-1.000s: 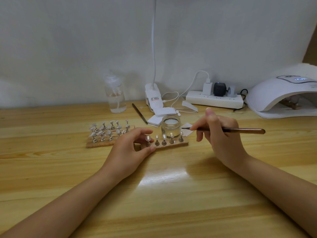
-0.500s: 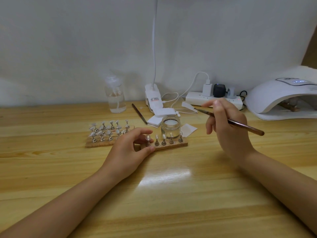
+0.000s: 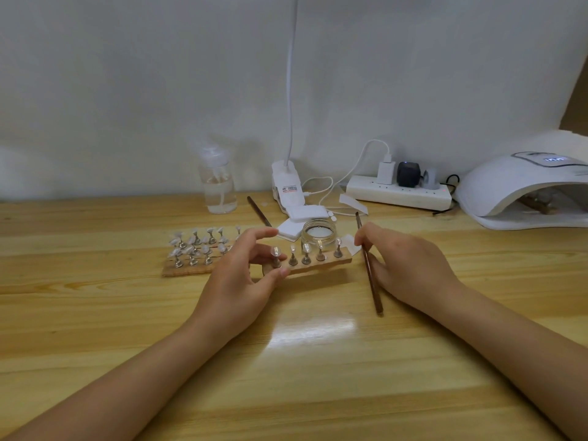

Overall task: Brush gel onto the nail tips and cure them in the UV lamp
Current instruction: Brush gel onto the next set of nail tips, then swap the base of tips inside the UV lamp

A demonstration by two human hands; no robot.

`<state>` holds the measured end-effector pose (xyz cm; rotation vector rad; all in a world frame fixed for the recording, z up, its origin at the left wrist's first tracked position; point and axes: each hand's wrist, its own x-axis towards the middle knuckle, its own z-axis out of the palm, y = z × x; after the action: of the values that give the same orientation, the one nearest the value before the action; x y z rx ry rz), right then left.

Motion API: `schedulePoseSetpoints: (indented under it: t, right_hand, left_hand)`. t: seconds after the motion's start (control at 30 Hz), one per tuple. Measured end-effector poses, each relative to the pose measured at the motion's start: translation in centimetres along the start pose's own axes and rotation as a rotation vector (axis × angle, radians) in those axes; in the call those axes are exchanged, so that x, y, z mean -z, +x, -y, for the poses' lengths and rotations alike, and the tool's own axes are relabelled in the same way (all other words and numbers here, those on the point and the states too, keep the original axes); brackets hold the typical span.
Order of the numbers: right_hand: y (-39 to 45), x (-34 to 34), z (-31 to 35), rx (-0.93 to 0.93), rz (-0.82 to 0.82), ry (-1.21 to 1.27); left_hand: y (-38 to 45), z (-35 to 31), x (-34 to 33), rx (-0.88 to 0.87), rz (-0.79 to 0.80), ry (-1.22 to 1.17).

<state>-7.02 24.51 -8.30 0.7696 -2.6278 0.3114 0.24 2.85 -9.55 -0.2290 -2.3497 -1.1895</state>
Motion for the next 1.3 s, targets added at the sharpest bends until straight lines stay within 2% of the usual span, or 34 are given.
schedulePoseSetpoints:
  t: [0.57,0.67,0.83,1.03,1.3]
  right_hand:
    - [0.1,0.1,-0.9,0.122,0.083,-0.030]
    - [0.3,0.2,-1.3,0.045,0.101,0.063]
    - [1.0,1.1,-2.9,-0.044,0.247,0.265]
    - [1.8,4.4,-5.8,-0.153,0.261,0.445]
    - [0.9,7.5,-10.5,-0.331,0.089,0.673]
  left_hand:
    - [0.1,-0.1,0.1,-0.008,0.003,0.018]
    - [0.0,0.1,0.1,0.013,0.011,-0.004]
    - [0.7,-0.6,0.1,0.036,0.039,-0.065]
    - [4.6,-4.7,-1.3,0.020,0.084,-0.188]
    - [8.5,-9.4,-10.5,0.083,0.081,-0.534]
